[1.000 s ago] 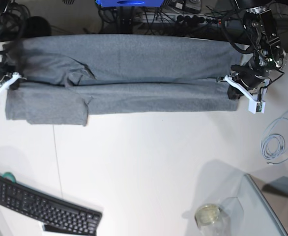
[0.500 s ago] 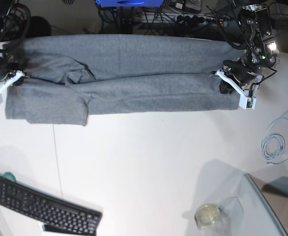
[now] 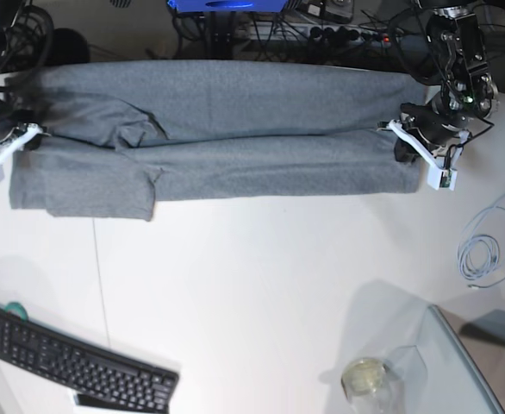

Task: Layout the t-shirt on the table in an organized manner, then fold the t-shirt properly
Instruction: 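Lower the folded edge onto the shirt and release with both grippers, then grasp the strip's ends with both grippers, right gripper at the sleeve end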

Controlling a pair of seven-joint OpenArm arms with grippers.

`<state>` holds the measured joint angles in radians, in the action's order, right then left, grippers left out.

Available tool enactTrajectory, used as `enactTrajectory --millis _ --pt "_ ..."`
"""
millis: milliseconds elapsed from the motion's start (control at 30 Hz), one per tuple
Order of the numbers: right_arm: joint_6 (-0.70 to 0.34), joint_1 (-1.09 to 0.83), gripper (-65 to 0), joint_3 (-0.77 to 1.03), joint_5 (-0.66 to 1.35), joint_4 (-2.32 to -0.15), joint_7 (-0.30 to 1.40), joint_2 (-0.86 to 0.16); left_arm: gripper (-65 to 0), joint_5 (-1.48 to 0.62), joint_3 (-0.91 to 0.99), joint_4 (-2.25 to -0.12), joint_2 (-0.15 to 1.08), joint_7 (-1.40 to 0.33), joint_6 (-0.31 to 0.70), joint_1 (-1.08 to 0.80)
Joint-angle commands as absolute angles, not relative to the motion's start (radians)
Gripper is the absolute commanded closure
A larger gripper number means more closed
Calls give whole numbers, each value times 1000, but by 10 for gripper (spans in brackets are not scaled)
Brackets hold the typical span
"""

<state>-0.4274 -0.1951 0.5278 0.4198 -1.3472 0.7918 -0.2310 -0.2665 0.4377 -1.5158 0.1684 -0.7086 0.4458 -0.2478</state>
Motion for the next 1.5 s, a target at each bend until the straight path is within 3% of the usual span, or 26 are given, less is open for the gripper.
enactTrajectory --millis 0,67,200,300,400,467,533,600,700,733,1000,1467 --pt "-426 -193 -150 559 427 -1368 782 -248 0 -275 446 -1537 179 -694 446 -245" --pt "-426 -197 -219 596 427 -1385 782 -246 -25 -275 447 -1544 179 -694 446 -260" --pt "-426 -214 -273 648 427 -1475 782 -243 -306 -277 450 -1623 185 -694 443 -283" --pt "-426 -214 -276 648 429 -1550 782 -243 -466 -280 512 -1715 179 -694 443 -289" --pt "-432 -180 -273 608 432 -1563 777 -243 -520 -283 547 -1750 140 -694 443 -278" --pt "-432 -147 -273 539 429 -1549 776 -246 -494 -275 535 -1735 108 -694 443 -252" --pt "-432 -87 -273 484 429 -1508 773 -246 -425 -274 503 -1656 88 -691 443 -234" --pt "-432 -25 -276 458 427 -1426 757 -246 -299 -275 487 -1580 87 -687 443 -220" --pt "-432 68 -276 432 426 -1279 720 -254 -18 -275 487 -1517 85 -687 443 -209" --pt "-432 99 -276 414 424 -1225 708 -260 0 -275 487 -1500 88 -687 443 -209" --pt "-430 295 -279 289 225 -894 578 -288 0 -277 490 -1480 104 -622 443 -240" --pt "-427 334 -260 286 194 -791 565 -292 0 -277 490 -1550 104 -628 443 -259"
